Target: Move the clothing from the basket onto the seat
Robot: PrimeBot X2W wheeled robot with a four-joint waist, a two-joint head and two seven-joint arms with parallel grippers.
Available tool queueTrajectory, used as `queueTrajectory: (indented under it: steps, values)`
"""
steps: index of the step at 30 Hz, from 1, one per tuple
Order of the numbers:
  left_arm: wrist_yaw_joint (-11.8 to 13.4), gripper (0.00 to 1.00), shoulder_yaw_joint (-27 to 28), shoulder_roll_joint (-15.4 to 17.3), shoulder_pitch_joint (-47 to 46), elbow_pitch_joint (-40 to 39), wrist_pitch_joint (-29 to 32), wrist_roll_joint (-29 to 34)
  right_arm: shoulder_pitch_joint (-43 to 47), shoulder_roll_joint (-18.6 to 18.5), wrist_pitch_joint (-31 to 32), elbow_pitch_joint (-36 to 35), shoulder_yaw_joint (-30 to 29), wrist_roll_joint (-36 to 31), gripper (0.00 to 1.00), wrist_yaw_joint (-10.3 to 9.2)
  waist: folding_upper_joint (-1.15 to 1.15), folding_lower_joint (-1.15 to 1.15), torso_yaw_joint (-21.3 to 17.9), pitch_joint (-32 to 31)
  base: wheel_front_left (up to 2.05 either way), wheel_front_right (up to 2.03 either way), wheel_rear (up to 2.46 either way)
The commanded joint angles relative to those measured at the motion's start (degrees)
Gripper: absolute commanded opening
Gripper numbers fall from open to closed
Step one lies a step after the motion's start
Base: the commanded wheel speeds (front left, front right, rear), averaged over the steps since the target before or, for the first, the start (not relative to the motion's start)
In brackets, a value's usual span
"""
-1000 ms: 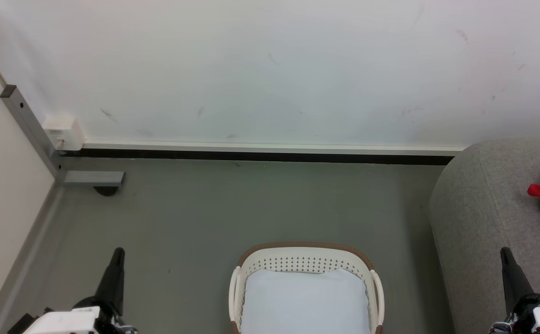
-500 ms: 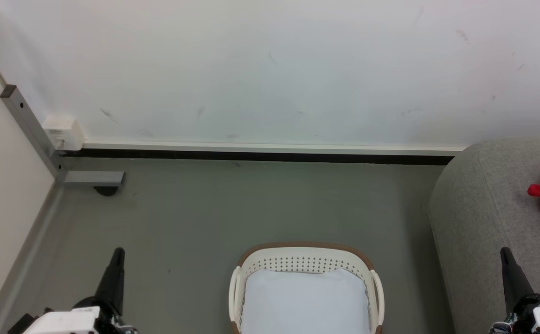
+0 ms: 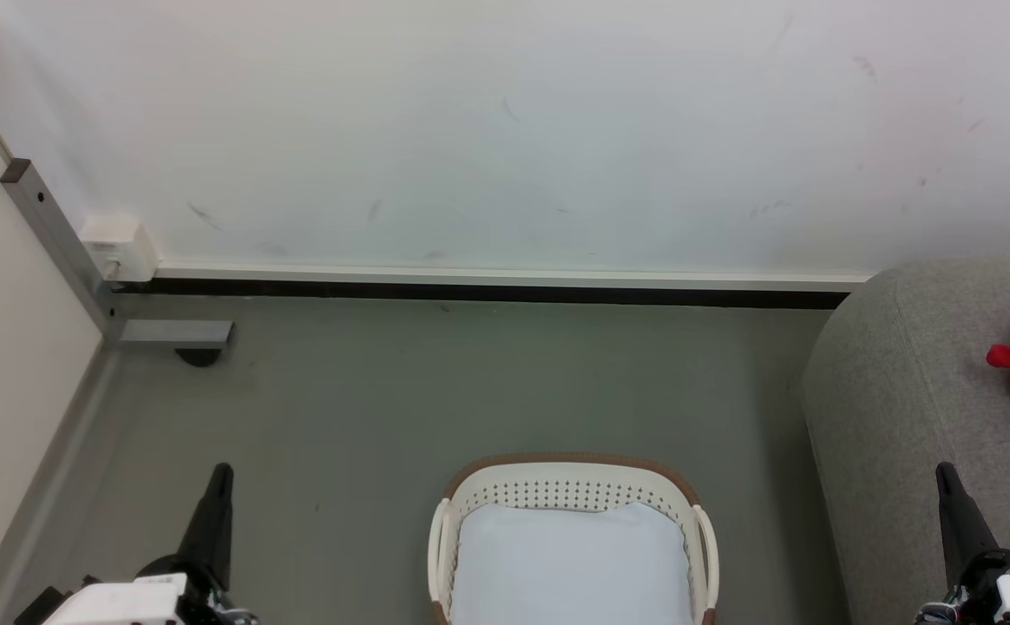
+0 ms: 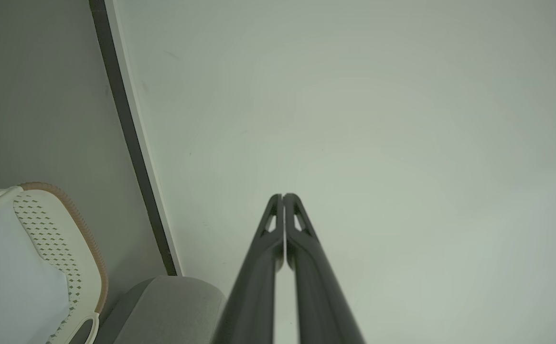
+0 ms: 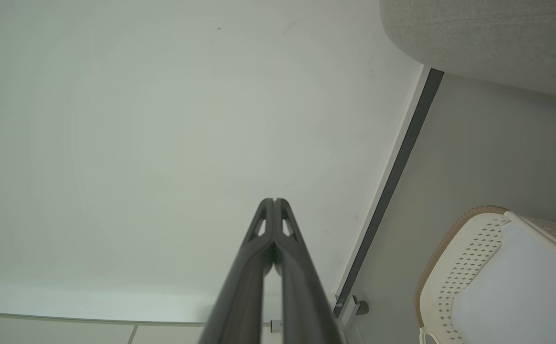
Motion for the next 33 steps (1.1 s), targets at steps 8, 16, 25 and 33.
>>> queueTrajectory:
  steps: [8,16,25,33]
  values:
    - [-0.22,0.0,0.1,0.42,-0.11,-0.22,0.23,-0.73,-0.71,0.0,0.2,-0.27,-0.24,0.02,0.0,-0.12,0.0,0.0,0.0,0.0,0.0,0.0,0.0]
    - [-0.22,0.0,0.1,0.42,-0.11,-0.22,0.23,-0.73,-0.71,-0.01,0.2,-0.27,-0.24,0.01,0.0,-0.12,0.0,0.0,0.0,0.0,0.0,0.0,0.0]
    - [-0.22,0.0,0.1,0.42,-0.1,-0.22,0.22,-0.74,-0.72,-0.01,0.21,-0.28,-0.24,0.01,0.0,-0.12,0.0,0.0,0.0,0.0,0.0,0.0,0.0]
    - [-0.22,0.0,0.1,0.42,-0.1,-0.23,0.22,-0.74,-0.72,-0.01,0.21,-0.28,-0.25,0.01,0.0,-0.12,0.0,0.0,0.0,0.0,0.0,0.0,0.0]
